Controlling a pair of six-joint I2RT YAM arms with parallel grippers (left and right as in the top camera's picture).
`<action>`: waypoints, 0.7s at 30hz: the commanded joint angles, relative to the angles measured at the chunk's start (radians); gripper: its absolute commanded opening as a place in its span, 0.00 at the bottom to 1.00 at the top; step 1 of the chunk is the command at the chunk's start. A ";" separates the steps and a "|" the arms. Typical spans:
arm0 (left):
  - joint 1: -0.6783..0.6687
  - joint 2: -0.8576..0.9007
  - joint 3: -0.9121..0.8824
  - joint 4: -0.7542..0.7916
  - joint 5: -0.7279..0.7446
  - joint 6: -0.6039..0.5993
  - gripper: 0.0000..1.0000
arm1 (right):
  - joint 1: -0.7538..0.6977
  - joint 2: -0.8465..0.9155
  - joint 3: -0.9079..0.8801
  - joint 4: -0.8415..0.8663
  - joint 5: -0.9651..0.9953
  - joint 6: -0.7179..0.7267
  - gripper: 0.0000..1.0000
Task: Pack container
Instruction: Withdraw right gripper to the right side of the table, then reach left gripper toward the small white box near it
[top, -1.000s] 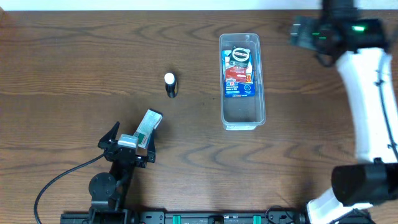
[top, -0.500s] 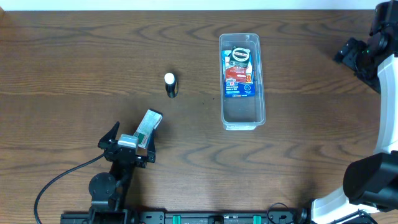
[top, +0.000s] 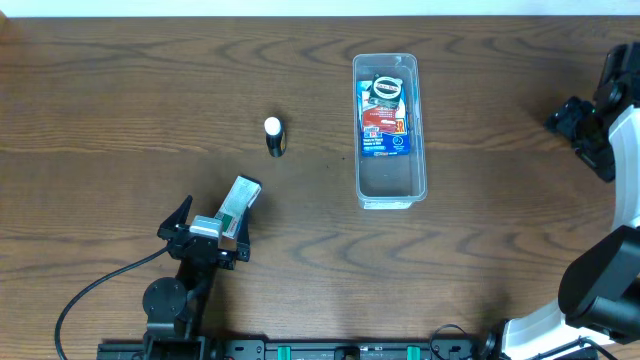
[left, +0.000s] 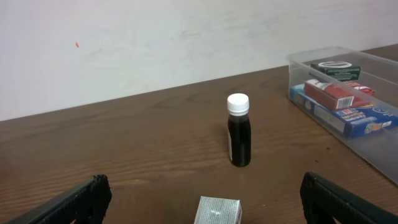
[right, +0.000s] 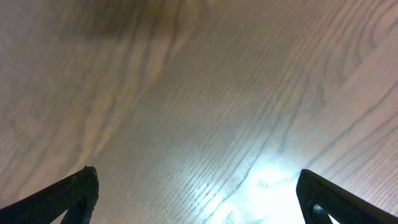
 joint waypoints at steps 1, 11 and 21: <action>0.004 0.000 -0.018 -0.032 0.011 0.017 0.98 | -0.004 0.005 -0.010 0.001 0.017 0.019 0.99; 0.004 0.000 -0.018 -0.032 0.011 0.017 0.98 | -0.004 0.005 -0.010 0.002 0.017 0.019 0.99; 0.004 0.000 0.033 0.030 0.320 -0.052 0.98 | -0.004 0.005 -0.010 0.002 0.017 0.019 0.99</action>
